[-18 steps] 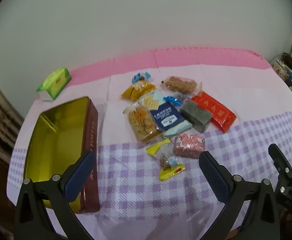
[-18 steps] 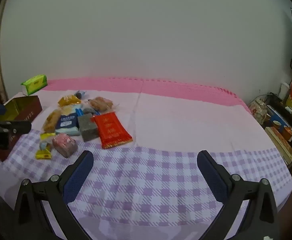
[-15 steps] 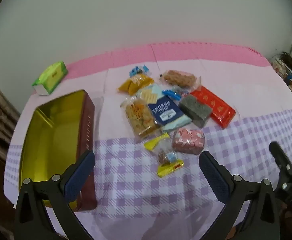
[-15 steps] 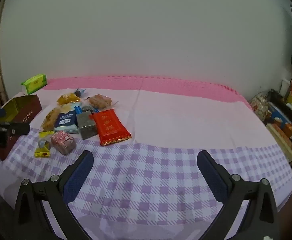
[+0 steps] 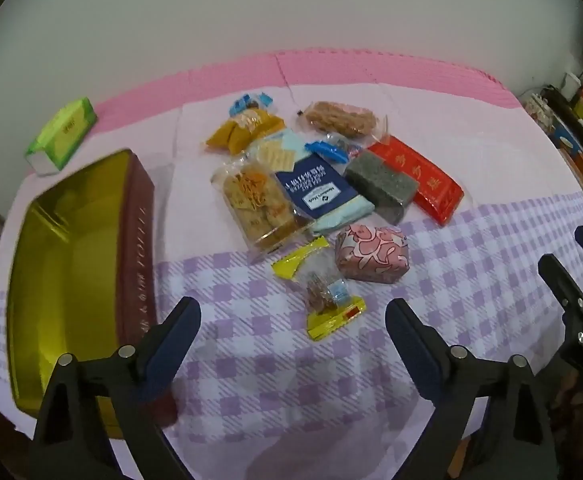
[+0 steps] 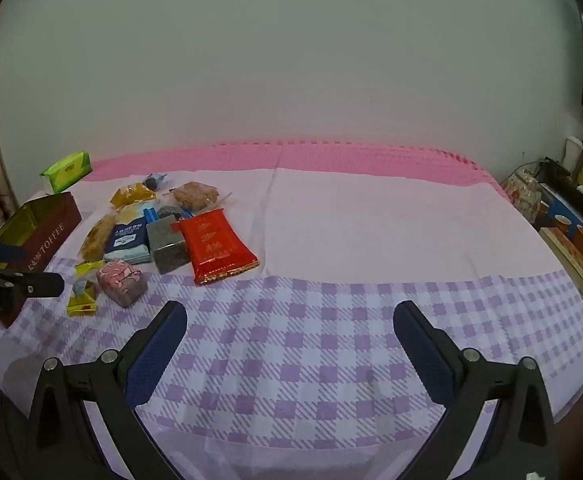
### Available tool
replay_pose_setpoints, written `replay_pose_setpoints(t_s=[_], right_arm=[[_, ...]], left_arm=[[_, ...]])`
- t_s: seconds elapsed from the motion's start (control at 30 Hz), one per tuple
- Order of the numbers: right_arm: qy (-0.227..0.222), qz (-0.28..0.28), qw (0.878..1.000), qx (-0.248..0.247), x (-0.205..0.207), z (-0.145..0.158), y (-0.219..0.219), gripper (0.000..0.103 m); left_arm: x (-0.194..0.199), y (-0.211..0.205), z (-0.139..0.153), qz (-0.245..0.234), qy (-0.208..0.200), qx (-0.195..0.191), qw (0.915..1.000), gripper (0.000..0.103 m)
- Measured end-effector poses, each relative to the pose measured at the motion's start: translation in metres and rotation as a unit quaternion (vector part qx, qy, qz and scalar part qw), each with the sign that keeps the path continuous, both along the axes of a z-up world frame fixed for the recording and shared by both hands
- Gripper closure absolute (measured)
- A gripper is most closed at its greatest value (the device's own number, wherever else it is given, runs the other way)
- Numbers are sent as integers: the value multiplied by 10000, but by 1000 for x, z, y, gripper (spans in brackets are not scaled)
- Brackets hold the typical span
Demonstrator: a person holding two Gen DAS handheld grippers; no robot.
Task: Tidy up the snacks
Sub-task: 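Reach the left gripper to the small yellow-wrapped candy and grasp it, then carry the candy with the left gripper into the gold tin tray and open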
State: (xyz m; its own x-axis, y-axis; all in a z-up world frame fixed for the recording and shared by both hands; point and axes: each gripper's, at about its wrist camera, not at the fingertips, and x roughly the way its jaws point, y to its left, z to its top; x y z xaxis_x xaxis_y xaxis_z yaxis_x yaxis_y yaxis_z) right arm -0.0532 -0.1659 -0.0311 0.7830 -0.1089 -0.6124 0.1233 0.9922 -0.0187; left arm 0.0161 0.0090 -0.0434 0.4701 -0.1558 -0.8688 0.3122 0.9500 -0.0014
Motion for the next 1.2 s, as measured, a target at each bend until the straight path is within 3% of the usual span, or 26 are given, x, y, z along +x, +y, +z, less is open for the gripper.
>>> replay_pose_setpoints(t_s=[0.1, 0.17, 0.47, 0.53, 0.6, 0.63, 1.0, 1.03, 1.07, 1.2], right_arm=[[24, -12, 10000, 24, 0, -3, -1, 0], [55, -9, 10000, 28, 1, -6, -1, 0], [87, 4, 9999, 50, 1, -10, 0, 0], [93, 7, 9999, 45, 2, -10, -1, 0], [91, 7, 9999, 51, 2, -10, -1, 0], [97, 3, 9999, 52, 2, -10, -1, 0], [140, -4, 9999, 58, 1, -15, -2, 0], [140, -2, 9999, 56, 0, -16, -3, 0], [147, -4, 9999, 59, -1, -16, -3, 0], [162, -26, 9998, 99, -3, -19, -4, 0]], left_arm=[[9, -2, -8, 17, 246, -10, 9997, 26], [15, -6, -13, 4, 367, 43, 9993, 30], [34, -16, -20, -74, 590, 61, 9982, 31], [37, -18, -24, -59, 644, 65, 9979, 37], [38, -18, -29, -59, 775, 46, 9970, 55], [38, -18, -32, -56, 805, 63, 9967, 57], [36, -24, -34, -135, 570, 158, 9982, 57], [39, -24, -32, -162, 590, 186, 9980, 59], [39, -24, -31, -139, 548, 179, 9982, 78], [30, -31, -27, -150, 346, 495, 9981, 79]])
